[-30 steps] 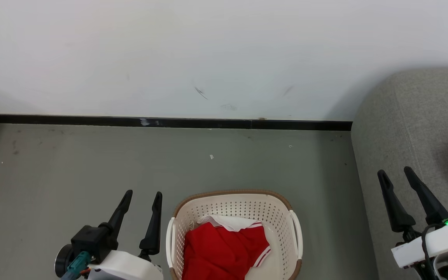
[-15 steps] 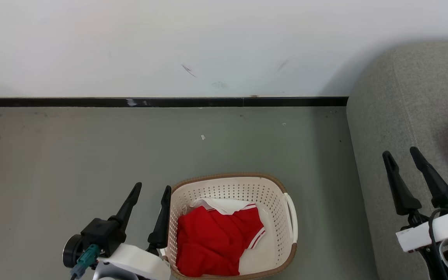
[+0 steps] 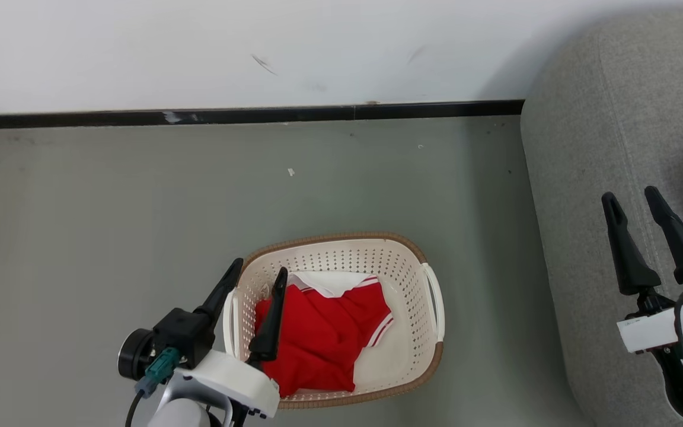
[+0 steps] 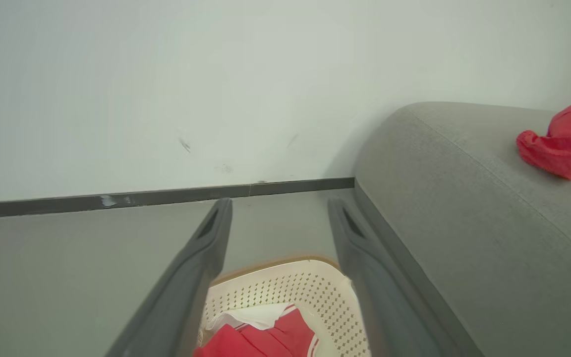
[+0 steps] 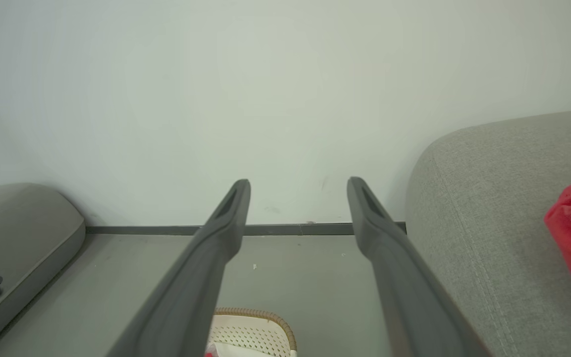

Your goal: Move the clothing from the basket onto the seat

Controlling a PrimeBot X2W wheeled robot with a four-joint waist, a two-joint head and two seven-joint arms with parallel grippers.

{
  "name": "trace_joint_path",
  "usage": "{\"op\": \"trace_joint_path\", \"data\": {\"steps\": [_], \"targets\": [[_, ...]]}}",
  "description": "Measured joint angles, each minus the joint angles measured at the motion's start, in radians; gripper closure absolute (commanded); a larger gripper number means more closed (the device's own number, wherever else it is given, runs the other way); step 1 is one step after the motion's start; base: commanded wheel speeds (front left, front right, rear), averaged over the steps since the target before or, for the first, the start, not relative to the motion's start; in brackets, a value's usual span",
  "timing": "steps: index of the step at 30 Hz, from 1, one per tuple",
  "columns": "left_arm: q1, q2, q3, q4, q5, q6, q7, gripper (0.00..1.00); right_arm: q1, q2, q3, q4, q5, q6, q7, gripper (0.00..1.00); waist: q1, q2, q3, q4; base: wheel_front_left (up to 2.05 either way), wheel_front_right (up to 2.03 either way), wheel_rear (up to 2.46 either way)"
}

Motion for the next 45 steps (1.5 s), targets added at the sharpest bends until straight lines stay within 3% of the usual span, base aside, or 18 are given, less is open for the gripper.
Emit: {"op": "trace_joint_path", "data": {"steps": [20, 45], "targets": [[-0.152, -0.039, -0.068, 0.138, 0.035, -0.038, 0.051, 0.00, -0.110, 0.007, -0.040, -0.045, 0.031, 0.000, -0.002, 0.00, 0.0000, 0.0000, 0.170, -0.045, 0.00, 0.00, 0.00], [-0.367, -0.069, -0.075, 0.441, 0.035, -0.078, 0.096, 0.00, -0.291, 0.017, -0.024, -0.115, 0.066, 0.000, -0.007, 0.00, 0.0000, 0.0000, 0.393, -0.122, 0.00, 0.00, 0.00]]}}
